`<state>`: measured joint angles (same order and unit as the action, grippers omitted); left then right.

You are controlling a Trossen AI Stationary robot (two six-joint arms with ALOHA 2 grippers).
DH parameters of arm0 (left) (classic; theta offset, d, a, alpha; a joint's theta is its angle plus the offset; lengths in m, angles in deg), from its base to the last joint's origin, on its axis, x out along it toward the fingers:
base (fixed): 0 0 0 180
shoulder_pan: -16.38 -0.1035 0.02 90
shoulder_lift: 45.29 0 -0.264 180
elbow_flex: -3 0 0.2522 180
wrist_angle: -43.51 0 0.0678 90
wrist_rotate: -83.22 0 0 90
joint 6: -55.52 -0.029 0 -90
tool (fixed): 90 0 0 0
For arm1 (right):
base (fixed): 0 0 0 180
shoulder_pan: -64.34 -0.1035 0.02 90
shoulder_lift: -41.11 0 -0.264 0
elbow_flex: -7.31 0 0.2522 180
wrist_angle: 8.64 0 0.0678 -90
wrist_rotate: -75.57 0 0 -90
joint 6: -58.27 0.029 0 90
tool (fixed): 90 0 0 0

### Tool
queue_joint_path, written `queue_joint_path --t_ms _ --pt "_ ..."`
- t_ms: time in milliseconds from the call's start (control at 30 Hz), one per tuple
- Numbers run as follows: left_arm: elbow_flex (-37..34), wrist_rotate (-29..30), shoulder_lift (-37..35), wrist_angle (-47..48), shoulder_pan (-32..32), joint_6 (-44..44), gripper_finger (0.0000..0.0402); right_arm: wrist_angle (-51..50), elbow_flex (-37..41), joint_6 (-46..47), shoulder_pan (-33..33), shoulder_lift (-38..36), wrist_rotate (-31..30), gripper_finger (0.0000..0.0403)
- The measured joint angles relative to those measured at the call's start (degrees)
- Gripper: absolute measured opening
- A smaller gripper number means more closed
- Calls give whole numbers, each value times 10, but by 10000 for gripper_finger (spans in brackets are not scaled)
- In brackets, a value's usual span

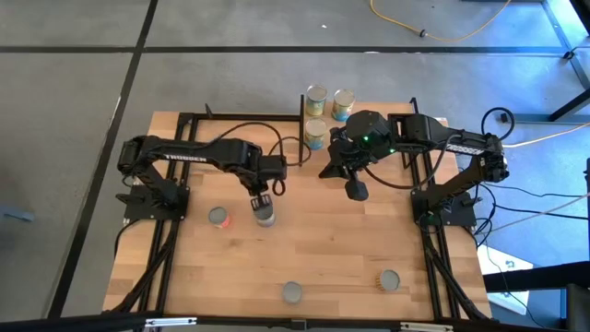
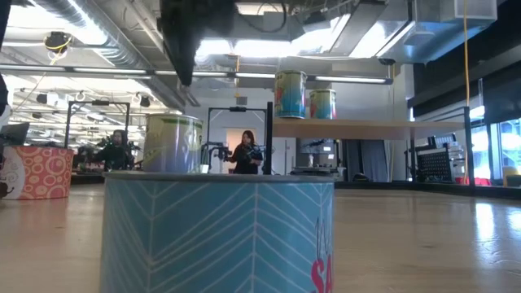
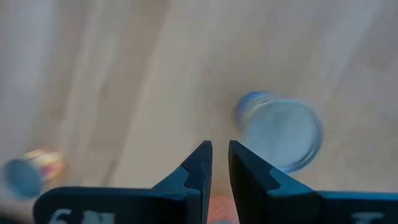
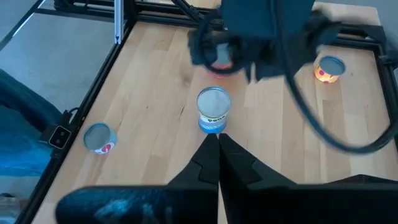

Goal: Pick and place cans onto a shelf
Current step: Put the canned peas on the shelf

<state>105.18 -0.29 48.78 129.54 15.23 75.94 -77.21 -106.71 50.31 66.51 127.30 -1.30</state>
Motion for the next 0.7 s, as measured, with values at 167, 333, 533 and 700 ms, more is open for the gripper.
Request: queue_joint_path --t_ms 167,333,533,700 --pt "61 76 -29 71 13 8 47 3 0 -4 0 0 0 0" --pt "68 95 -99 83 22 48 47 2 -1 -13 -4 0 0 0" --pt "57 108 -179 84 51 65 47 8 -1 -14 -15 3 0 0" --pt "48 117 -226 99 87 92 47 35 -1 -14 -35 15 -12 0"
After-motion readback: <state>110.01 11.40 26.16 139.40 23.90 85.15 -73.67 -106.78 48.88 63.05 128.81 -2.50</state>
